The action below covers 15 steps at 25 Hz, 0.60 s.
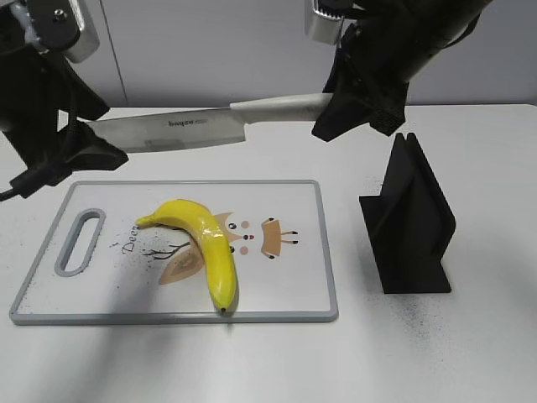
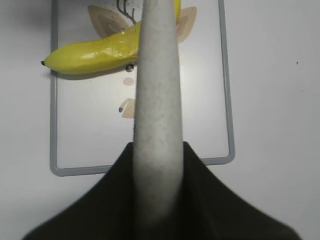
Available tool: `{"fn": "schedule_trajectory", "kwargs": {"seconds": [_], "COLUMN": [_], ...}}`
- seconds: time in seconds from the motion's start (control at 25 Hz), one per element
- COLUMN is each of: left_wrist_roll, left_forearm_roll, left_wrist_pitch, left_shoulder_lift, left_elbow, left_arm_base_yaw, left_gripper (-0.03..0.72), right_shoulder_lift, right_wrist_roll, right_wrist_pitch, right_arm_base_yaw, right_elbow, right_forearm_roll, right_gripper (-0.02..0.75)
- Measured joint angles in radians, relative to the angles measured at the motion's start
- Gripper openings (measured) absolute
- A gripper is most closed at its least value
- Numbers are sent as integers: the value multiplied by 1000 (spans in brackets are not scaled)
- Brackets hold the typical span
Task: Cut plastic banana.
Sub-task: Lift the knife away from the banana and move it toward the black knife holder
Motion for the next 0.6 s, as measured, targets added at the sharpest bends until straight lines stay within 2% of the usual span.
{"fn": "schedule_trajectory", "kwargs": {"seconds": [0.12,0.24,0.48,0.6], "left_wrist_roll": [-59,-156,-376,-516], "left_forearm_roll": [-1,-2,21,58], "left_wrist_pitch": [-35,6,104,135], "left_shoulder_lift": [0,0,-6,-16], "left_elbow": [0,-20,-103,-135], "left_arm_base_yaw": [8,60,254,324], "left_gripper": [671,671,665,648], "right_shoulder_lift": [0,0,-33,-58], "right_wrist_roll": [27,128,321,498], "right_wrist_pitch": [-11,0,35,40], "right_arm_base_yaw": [-2,-3,-3,-3], "right_elbow": [0,0,0,-1], "right_forearm_roll": [-2,-28,-158,-197], "right_gripper": [163,163,163,163]}}
